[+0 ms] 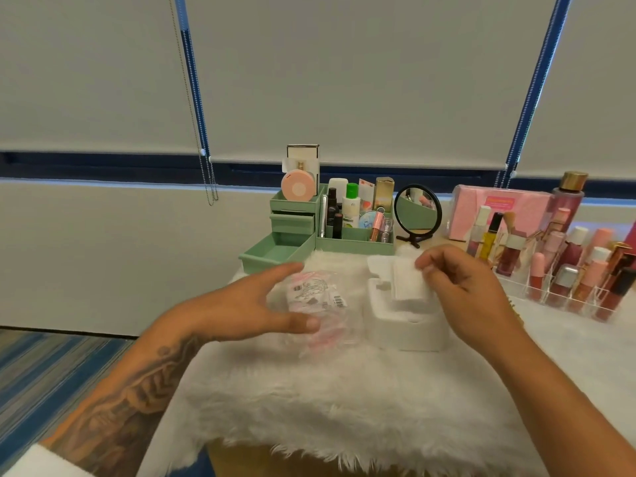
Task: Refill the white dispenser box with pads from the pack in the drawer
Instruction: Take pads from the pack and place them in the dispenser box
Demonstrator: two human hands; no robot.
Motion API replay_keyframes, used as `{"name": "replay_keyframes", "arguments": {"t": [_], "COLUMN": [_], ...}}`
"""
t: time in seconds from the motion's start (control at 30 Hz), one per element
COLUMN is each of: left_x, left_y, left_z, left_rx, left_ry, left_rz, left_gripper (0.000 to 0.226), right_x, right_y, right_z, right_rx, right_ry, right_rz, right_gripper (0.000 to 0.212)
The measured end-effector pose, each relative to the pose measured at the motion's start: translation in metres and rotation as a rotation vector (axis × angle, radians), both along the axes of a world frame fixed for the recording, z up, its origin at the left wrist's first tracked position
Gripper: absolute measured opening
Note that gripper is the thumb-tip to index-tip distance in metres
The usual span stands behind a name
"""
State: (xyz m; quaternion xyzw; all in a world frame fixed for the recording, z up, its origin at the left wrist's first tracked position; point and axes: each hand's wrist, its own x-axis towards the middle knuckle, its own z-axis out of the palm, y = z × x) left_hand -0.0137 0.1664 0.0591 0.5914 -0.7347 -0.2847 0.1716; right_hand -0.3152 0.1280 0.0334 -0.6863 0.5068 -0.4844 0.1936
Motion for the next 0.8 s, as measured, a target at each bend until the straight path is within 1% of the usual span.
{"name": "replay_keyframes", "arguments": {"t": [0.07, 0.13, 0.23, 0.33, 0.43, 0.47, 0.5, 0.57, 0.63, 0.73, 0.8], "left_x": [-0.016, -0.041, -0.079, -0.1, -0.108, -0.108, -0.107, -0.103, -0.099, -0.09, -0.083], "left_y": [0.003, 0.002, -0.003, -0.01, -0.016, -0.017, -0.018, -0.019, -0.019, -0.02, -0.021], "left_z": [0.008, 0.008, -0.004, -0.023, -0.037, -0.04, -0.041, -0.042, -0.043, -0.044, -0.043], "left_rx": [-0.126, -0.245, -0.385, -0.435, -0.499, -0.516, -0.528, -0.535, -0.532, -0.518, -0.502], "left_ry": [0.08, 0.119, 0.024, -0.106, -0.224, -0.248, -0.261, -0.274, -0.274, -0.251, -0.239], "left_rz": [0.017, 0.01, -0.077, -0.187, -0.243, -0.246, -0.243, -0.229, -0.222, -0.224, -0.222], "left_gripper": [0.111, 0.099, 0.074, 0.063, 0.058, 0.056, 0.054, 0.049, 0.047, 0.045, 0.044], "right_x": [-0.004, -0.006, -0.007, -0.01, -0.016, -0.018, -0.019, -0.021, -0.022, -0.021, -0.019], "right_y": [0.0, 0.0, -0.002, -0.003, -0.007, -0.009, -0.009, -0.007, 0.0, 0.003, 0.003], "right_z": [-0.002, -0.004, -0.006, -0.008, -0.013, -0.015, -0.019, -0.025, -0.028, -0.032, -0.033], "right_rx": [0.027, 0.054, 0.081, 0.055, 0.017, 0.002, -0.042, -0.19, -0.314, -0.365, -0.378], "right_ry": [0.048, 0.095, 0.239, 0.433, 0.465, 0.474, 0.498, 0.547, 0.59, 0.686, 0.7], "right_rz": [-0.015, -0.032, -0.083, -0.107, -0.057, -0.046, -0.048, -0.076, -0.032, 0.097, 0.128], "right_gripper": [0.01, 0.013, 0.015, 0.013, 0.005, 0.006, 0.011, 0.023, 0.032, 0.038, 0.041]}}
